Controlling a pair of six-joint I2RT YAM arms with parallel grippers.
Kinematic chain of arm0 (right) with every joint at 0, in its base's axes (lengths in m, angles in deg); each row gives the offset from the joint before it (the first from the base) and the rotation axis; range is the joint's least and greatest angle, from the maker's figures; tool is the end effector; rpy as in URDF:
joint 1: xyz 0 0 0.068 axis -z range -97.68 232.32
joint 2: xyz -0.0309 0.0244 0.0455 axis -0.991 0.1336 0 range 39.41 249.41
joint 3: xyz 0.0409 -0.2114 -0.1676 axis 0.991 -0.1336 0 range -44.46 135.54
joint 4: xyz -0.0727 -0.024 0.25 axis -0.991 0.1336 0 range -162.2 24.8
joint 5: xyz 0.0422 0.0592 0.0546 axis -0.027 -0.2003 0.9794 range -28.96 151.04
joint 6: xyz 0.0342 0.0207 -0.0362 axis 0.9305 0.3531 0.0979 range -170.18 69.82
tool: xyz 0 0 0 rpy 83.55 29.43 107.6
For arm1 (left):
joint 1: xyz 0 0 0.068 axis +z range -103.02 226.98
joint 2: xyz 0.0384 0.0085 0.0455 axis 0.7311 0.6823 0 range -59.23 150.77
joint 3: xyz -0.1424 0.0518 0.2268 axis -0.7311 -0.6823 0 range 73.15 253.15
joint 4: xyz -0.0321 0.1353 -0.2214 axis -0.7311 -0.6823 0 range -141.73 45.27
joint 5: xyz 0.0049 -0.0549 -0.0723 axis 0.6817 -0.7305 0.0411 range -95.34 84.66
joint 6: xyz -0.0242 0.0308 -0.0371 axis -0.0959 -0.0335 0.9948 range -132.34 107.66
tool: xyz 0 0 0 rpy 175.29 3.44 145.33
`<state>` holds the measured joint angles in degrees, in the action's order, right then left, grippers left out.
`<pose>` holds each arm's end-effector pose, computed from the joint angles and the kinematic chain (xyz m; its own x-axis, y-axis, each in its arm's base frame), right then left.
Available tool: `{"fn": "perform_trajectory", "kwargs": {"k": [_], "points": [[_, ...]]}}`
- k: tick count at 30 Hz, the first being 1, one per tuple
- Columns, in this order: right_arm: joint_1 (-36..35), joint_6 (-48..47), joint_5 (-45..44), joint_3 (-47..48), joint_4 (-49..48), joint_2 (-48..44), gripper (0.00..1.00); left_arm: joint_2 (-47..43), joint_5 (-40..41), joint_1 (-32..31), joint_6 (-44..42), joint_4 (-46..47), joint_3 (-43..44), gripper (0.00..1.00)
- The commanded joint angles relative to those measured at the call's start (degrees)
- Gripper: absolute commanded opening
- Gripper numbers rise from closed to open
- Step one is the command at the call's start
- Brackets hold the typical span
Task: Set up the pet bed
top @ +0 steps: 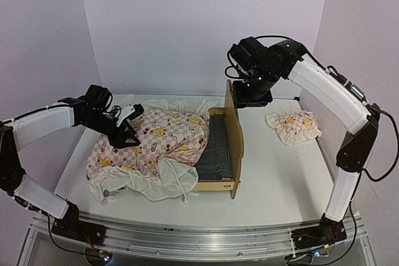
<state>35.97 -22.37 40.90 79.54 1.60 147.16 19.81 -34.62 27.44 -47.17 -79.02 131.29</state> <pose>0.2688 0.2641 0.4004 -0.7727 -0.1755 -0.6100 -0.2164 0.9763 -0.0068 0.2581 -0.1100 0.2550 -0.3182 0.6415 -0.6980 0.8974 0.4412 -0.0036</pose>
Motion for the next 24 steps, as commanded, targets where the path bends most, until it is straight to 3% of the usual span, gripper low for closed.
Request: {"fn": "perform_trajectory", "kwargs": {"k": [1, 7, 12, 18, 24], "points": [[-2.6, 0.0, -3.1, 1.3, 0.3, -2.4, 0.45, -1.5, 0.7, 0.2, 0.6, 2.9, -1.9, 0.57], [-2.5, 2.4, -1.4, -6.4, -0.7, -0.3, 0.42, -0.2, -0.1, 0.2, 0.3, 5.6, -4.8, 0.56], [-2.0, 1.5, -5.9, -6.5, -1.9, 1.6, 0.22, 1.5, -2.6, 0.2, 0.1, 8.6, -3.9, 0.56], [2.2, -3.2, -9.2, -6.5, -12.1, 4.1, 0.12, 7.5, -4.6, 0.2, -3.2, 13.2, 0.1, 0.56], [8.5, -7.3, -7.3, 3.4, -17.6, 14.0, 0.11, 15.5, -4.7, 0.2, -7.8, 17.5, 6.3, 0.56]]}}
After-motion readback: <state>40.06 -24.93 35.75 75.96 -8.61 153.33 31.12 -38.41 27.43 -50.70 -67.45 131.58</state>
